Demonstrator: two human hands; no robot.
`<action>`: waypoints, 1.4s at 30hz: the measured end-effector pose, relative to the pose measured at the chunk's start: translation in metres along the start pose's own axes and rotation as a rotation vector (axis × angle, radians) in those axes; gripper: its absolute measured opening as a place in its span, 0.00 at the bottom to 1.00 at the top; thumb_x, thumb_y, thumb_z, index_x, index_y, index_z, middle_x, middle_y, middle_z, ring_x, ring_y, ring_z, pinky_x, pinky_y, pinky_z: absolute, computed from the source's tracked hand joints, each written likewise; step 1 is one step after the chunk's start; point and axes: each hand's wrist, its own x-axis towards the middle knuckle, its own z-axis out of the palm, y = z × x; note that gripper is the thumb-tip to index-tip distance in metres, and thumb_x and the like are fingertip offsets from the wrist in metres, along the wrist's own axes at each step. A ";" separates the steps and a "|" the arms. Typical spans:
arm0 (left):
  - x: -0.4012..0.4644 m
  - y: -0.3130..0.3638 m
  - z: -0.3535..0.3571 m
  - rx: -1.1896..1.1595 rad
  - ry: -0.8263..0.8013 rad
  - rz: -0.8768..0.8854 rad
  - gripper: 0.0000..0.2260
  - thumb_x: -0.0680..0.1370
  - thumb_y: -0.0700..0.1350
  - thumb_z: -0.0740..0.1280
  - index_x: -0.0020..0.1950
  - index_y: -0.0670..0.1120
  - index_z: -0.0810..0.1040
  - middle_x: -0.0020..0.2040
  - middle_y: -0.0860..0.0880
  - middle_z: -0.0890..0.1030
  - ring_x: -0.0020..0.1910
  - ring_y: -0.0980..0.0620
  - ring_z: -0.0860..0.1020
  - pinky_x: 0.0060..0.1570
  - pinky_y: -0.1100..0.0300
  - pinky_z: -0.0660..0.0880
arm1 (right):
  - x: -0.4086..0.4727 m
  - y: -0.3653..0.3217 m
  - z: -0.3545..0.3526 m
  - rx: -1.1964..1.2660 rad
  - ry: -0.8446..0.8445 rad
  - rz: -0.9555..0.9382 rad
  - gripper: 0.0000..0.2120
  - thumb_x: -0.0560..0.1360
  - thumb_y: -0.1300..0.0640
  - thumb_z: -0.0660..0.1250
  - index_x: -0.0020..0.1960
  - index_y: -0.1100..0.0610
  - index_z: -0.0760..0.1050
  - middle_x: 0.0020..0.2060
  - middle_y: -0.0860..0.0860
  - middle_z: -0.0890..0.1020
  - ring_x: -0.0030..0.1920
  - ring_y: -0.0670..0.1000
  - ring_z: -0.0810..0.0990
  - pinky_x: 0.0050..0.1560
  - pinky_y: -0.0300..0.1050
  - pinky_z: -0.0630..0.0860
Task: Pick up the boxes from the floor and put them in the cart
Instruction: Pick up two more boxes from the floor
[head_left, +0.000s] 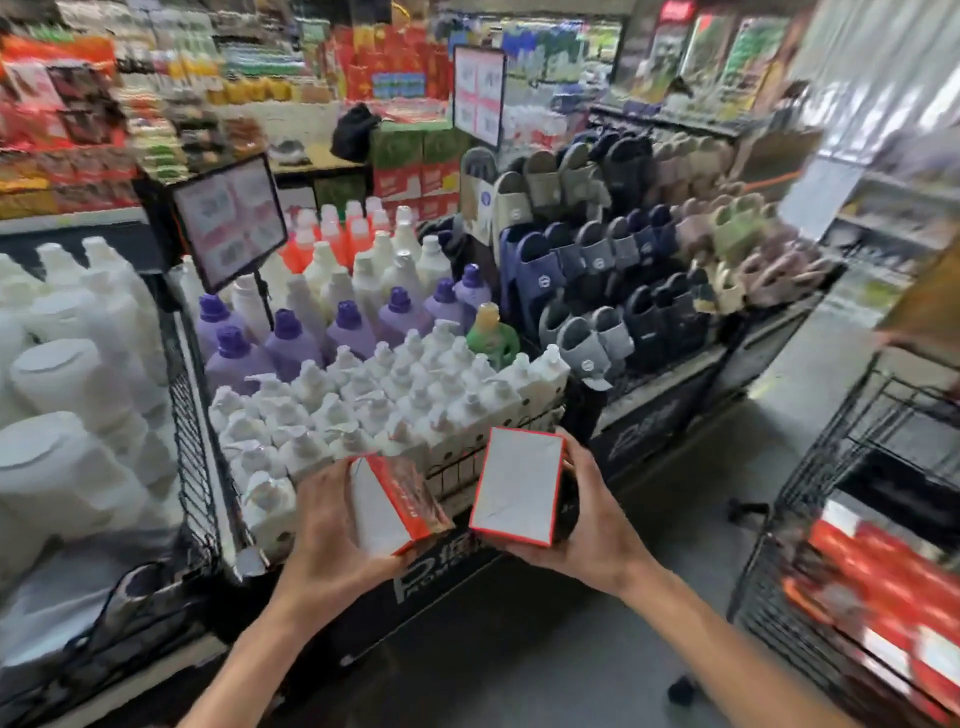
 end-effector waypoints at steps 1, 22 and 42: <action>0.006 0.006 0.009 0.009 -0.016 0.024 0.51 0.56 0.65 0.82 0.72 0.50 0.66 0.63 0.53 0.70 0.62 0.50 0.70 0.63 0.54 0.69 | -0.003 0.006 -0.009 -0.009 0.022 0.009 0.63 0.60 0.42 0.85 0.81 0.49 0.47 0.75 0.47 0.67 0.75 0.43 0.67 0.74 0.41 0.66; 0.092 0.208 0.272 -0.051 -0.377 0.310 0.53 0.56 0.67 0.77 0.75 0.49 0.61 0.66 0.57 0.66 0.68 0.53 0.62 0.68 0.50 0.64 | -0.089 0.185 -0.243 -0.101 0.376 0.163 0.65 0.62 0.38 0.83 0.82 0.51 0.44 0.76 0.50 0.65 0.76 0.45 0.65 0.75 0.38 0.63; 0.158 0.375 0.560 -0.279 -0.884 0.554 0.54 0.56 0.66 0.79 0.75 0.51 0.61 0.67 0.61 0.63 0.68 0.61 0.58 0.70 0.57 0.61 | -0.195 0.341 -0.387 -0.022 0.704 0.626 0.58 0.65 0.59 0.84 0.79 0.49 0.45 0.66 0.33 0.70 0.64 0.29 0.71 0.63 0.28 0.70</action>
